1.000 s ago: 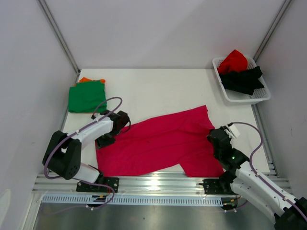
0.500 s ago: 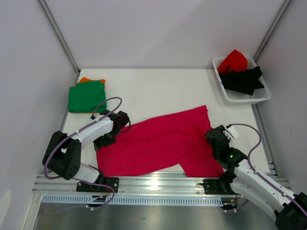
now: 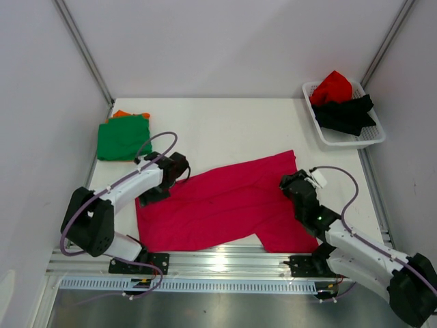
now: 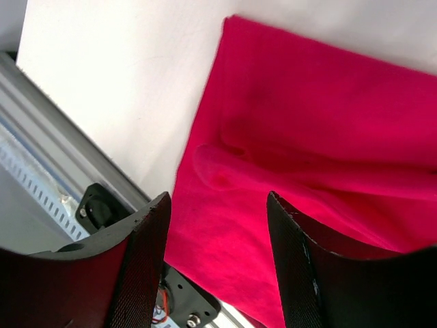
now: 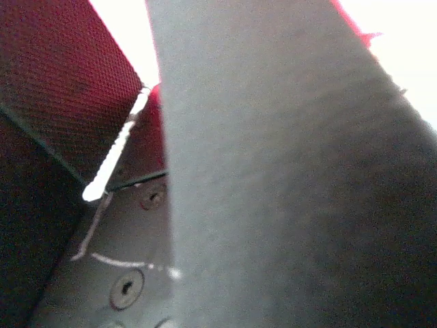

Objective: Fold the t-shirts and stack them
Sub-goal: Fold the flattened tshirt in 1/3 of the way

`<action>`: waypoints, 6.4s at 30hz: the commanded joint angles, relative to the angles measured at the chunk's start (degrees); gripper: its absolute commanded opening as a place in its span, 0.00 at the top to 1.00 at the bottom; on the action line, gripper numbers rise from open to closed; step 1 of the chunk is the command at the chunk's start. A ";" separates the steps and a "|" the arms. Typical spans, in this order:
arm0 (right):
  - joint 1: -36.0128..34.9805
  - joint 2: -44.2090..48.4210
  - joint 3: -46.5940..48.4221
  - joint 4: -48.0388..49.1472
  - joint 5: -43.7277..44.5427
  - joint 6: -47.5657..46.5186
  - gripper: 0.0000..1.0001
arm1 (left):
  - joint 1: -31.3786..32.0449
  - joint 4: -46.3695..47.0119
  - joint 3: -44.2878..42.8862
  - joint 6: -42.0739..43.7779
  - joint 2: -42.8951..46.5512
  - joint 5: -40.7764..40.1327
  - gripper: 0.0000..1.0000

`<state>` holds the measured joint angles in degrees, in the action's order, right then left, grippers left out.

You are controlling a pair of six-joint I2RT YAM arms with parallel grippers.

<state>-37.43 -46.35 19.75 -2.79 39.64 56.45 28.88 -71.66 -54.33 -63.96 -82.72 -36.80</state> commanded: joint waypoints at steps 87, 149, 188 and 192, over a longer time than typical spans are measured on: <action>5.18 -31.54 23.59 -15.04 -18.28 -7.23 0.74 | 2.41 0.29 -1.57 2.53 10.74 -3.02 0.37; -4.75 -26.63 18.59 -14.96 -18.02 -4.95 0.78 | 2.32 4.24 0.36 4.02 6.08 -1.44 0.37; 4.55 -61.31 37.28 10.79 -19.16 -17.42 0.78 | 2.41 -0.50 -2.19 4.20 10.38 -3.54 0.37; 8.42 -63.25 41.59 5.26 -18.63 -15.14 0.80 | 2.40 -1.29 -2.28 3.94 11.52 -3.90 0.37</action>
<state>-32.34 -108.14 58.22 7.62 20.08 39.88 30.83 -71.66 -54.50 -59.48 -73.52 -38.79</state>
